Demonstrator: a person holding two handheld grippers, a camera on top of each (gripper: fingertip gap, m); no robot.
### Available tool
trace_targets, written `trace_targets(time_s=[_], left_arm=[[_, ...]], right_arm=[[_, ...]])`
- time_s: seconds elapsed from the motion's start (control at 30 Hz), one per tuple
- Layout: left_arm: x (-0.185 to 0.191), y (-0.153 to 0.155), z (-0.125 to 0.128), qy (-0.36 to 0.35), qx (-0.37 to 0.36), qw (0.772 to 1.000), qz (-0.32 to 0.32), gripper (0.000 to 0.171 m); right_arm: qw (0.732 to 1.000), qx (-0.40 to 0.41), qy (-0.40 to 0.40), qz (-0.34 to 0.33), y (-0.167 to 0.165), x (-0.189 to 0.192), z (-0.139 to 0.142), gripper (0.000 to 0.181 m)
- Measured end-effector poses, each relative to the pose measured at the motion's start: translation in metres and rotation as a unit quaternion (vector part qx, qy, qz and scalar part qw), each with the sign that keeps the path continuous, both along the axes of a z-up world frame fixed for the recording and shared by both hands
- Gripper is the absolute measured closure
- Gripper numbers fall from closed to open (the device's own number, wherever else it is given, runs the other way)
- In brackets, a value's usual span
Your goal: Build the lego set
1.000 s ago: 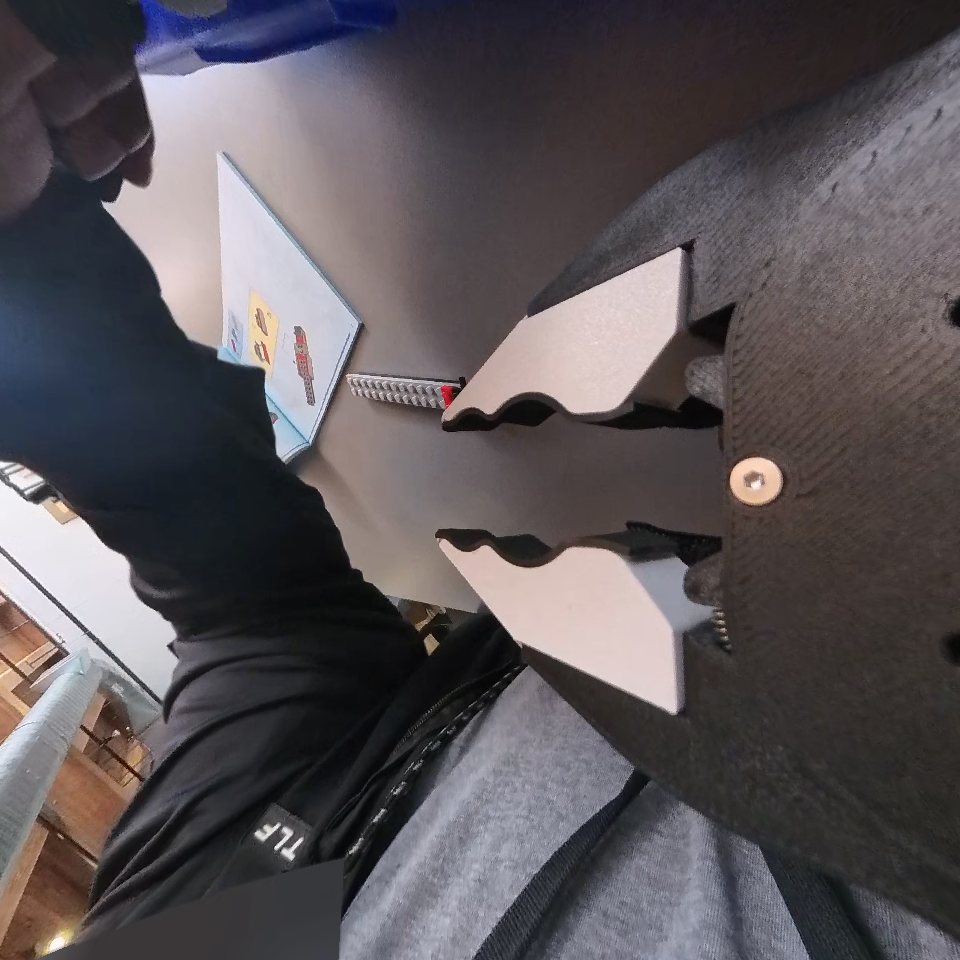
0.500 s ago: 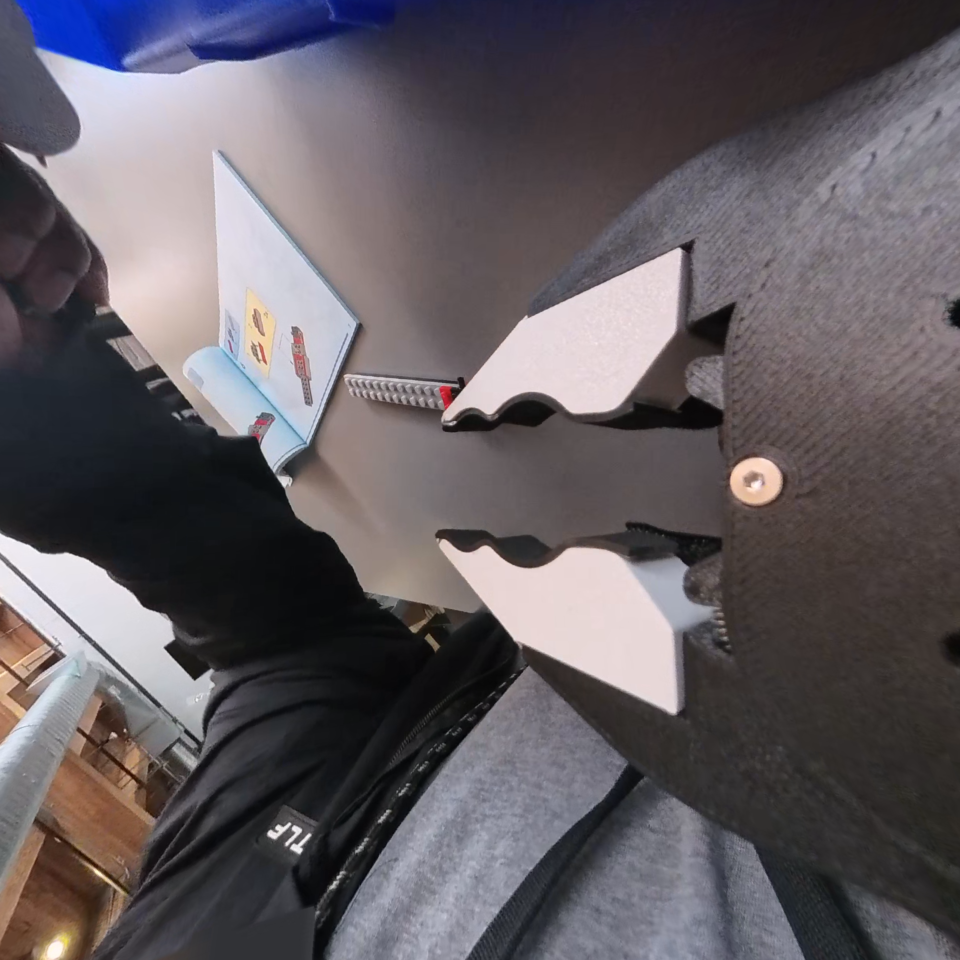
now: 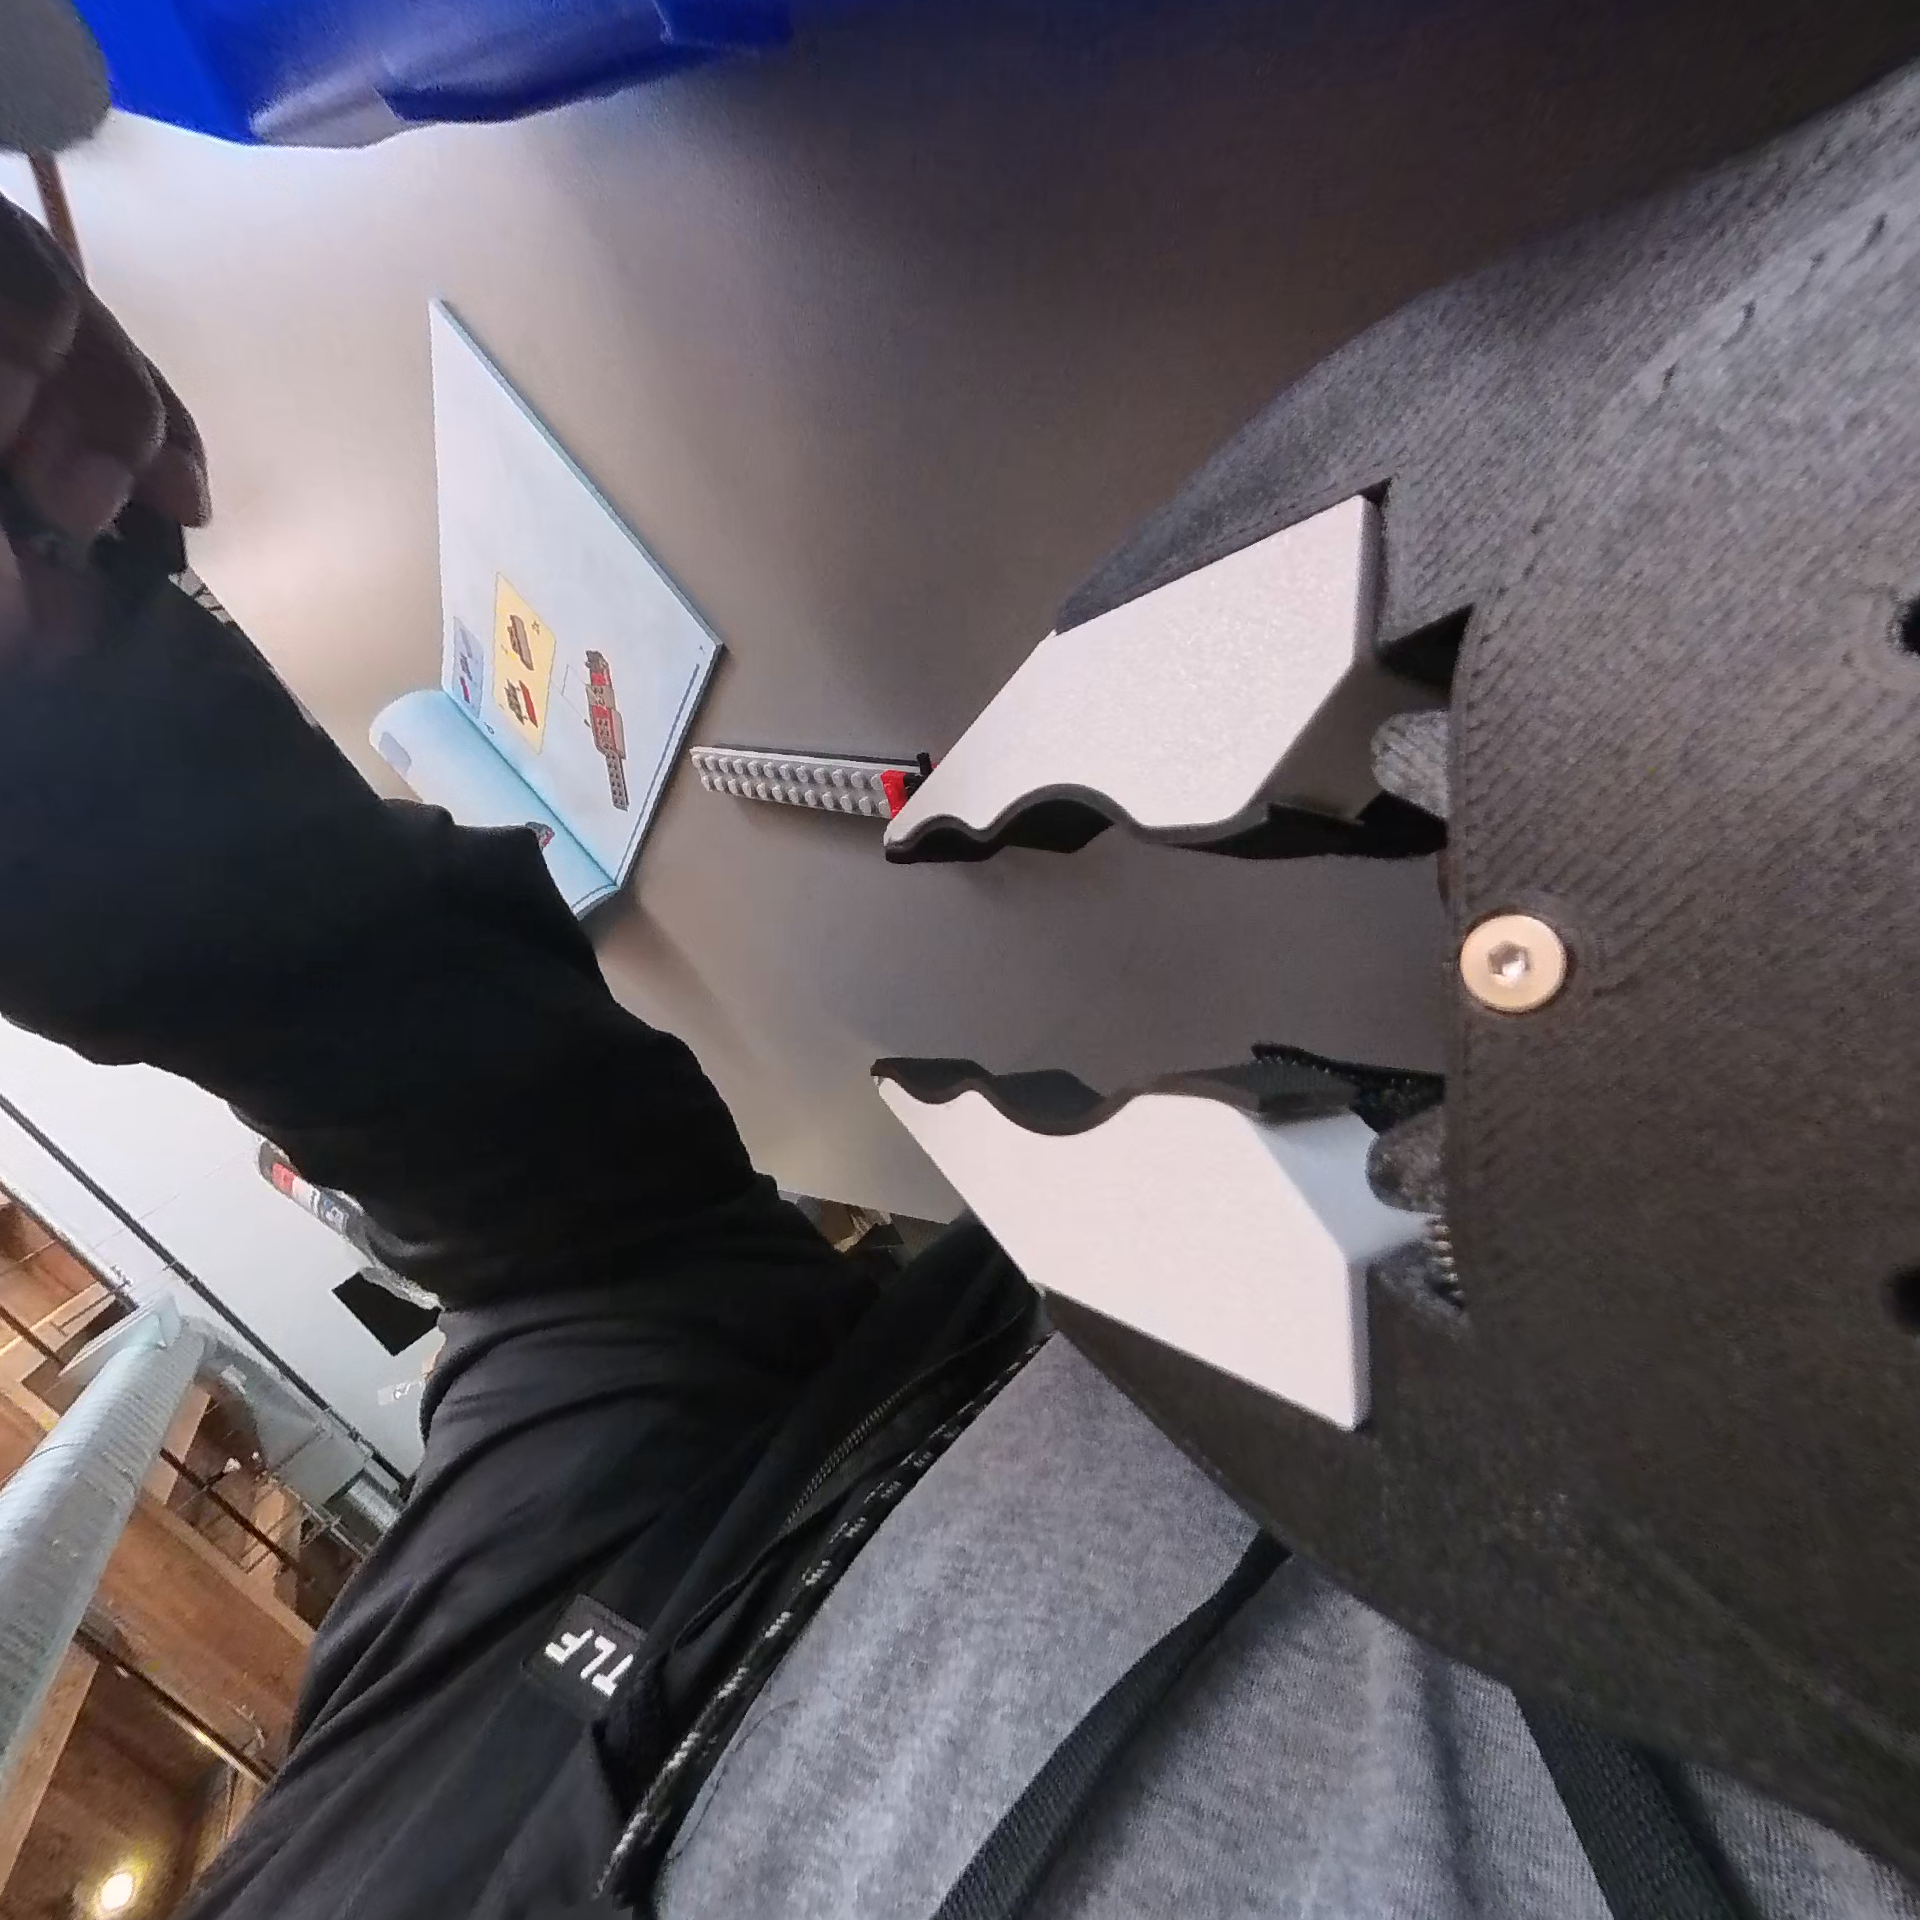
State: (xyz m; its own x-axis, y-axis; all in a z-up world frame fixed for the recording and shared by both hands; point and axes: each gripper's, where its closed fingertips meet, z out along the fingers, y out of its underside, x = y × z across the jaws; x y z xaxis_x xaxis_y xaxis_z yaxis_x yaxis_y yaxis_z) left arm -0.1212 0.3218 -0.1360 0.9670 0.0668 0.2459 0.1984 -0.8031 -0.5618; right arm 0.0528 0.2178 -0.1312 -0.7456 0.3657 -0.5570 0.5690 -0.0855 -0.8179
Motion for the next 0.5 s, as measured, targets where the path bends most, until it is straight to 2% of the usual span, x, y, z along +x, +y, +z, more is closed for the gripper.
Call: trace_targets(time_s=[0.27, 0.5], left_arm=[[-0.007, -0.008, 0.008, 0.001, 0.019, 1.000, 0.024, 0.140], [-0.019, -0.017, 0.040, -0.005, 0.107, 0.991, 0.082, 0.139]], right_arm=[[1.000, 0.001, 0.000, 0.000, 0.000, 0.000, 0.000, 0.141], [1.000, 0.001, -0.002, 0.001, -0.001, 0.000, -0.001, 0.141]])
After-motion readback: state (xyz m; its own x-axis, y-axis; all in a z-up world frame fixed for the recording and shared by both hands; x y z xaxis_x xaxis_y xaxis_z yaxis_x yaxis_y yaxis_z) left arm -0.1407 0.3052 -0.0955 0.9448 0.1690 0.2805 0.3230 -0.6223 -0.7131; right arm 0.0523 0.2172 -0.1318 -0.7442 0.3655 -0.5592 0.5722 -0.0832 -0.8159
